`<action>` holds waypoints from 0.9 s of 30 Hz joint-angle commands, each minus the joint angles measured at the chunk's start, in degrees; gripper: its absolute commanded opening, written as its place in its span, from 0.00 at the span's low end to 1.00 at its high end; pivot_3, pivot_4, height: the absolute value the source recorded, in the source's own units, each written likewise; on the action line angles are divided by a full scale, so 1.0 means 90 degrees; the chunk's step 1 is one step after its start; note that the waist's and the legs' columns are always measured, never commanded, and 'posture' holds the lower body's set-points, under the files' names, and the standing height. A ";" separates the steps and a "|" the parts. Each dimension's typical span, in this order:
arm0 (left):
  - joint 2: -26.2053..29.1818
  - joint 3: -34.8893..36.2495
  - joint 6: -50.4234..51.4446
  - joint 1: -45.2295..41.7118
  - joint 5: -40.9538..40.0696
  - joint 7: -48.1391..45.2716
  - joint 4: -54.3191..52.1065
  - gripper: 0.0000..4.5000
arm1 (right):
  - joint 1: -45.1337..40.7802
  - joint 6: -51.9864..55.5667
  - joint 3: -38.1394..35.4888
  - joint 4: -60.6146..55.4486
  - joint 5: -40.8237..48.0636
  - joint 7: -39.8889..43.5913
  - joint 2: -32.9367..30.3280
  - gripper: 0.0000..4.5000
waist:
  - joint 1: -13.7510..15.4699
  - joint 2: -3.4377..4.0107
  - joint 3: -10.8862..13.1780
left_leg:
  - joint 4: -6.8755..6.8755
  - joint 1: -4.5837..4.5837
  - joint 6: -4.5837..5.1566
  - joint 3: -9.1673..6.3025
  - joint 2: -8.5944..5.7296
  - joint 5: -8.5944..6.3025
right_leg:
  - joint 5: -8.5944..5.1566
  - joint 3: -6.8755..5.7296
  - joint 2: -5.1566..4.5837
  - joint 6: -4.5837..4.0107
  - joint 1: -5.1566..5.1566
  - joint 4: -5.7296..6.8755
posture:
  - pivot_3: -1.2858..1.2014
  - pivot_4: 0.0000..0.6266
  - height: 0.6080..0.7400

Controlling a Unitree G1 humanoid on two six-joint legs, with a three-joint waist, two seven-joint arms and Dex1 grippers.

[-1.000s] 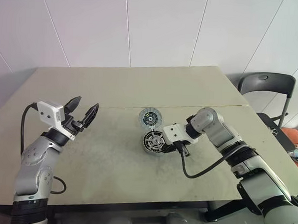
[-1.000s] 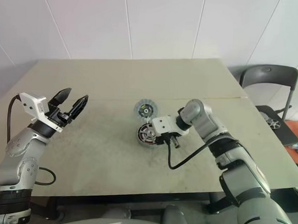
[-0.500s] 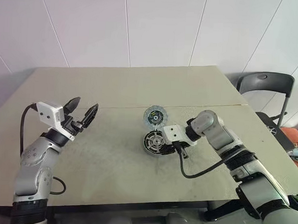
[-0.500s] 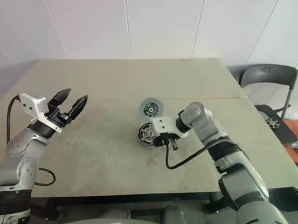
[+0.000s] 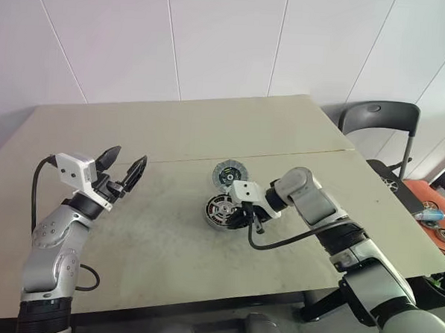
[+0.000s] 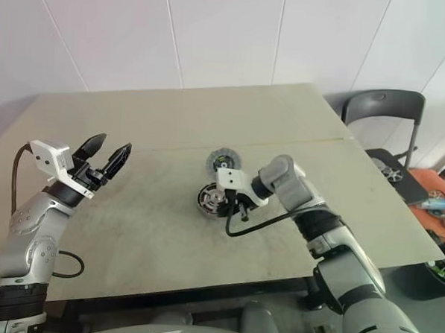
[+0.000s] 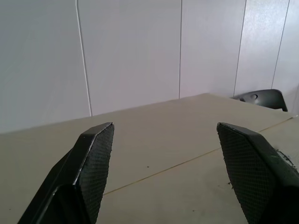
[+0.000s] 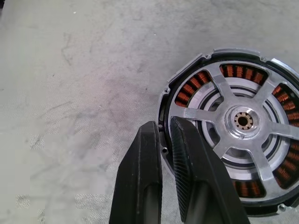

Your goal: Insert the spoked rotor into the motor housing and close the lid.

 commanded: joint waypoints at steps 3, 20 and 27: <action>0.0017 0.0099 -0.0032 -0.0083 -0.0027 0.0021 -0.0089 0.83 | -0.0176 -0.0073 -0.0067 -0.0213 0.0311 0.0179 -0.0008 0.35 | 0.0006 -0.0001 0.0000 | 0.0000 -0.0005 -0.0007 0.0001 0.0000 -0.0008 | -0.0001 0.0000 -0.0001 0.0001 -0.0004 -0.0010 | 0.52 0.00 1.00; -0.0013 0.0078 -0.0035 -0.0081 -0.0028 0.0010 -0.0068 0.83 | -0.0704 -0.1831 0.0310 0.0547 -0.0442 -0.0225 -0.0451 0.51 | 0.0017 0.0003 0.0007 | -0.0001 -0.0011 -0.0004 0.0007 0.0003 -0.0015 | -0.0001 0.0000 0.0001 0.0002 -0.0012 -0.0012 | 0.52 0.00 1.00; -0.0043 0.0053 -0.0033 -0.0084 -0.0021 0.0007 -0.0062 0.83 | -0.0692 -0.1762 0.0111 0.0323 -0.0096 0.0219 -0.0476 0.51 | 0.0053 0.0002 0.0007 | 0.0000 -0.0009 -0.0004 0.0007 0.0003 -0.0015 | -0.0001 0.0000 0.0001 0.0002 -0.0009 -0.0013 | 0.52 0.00 1.00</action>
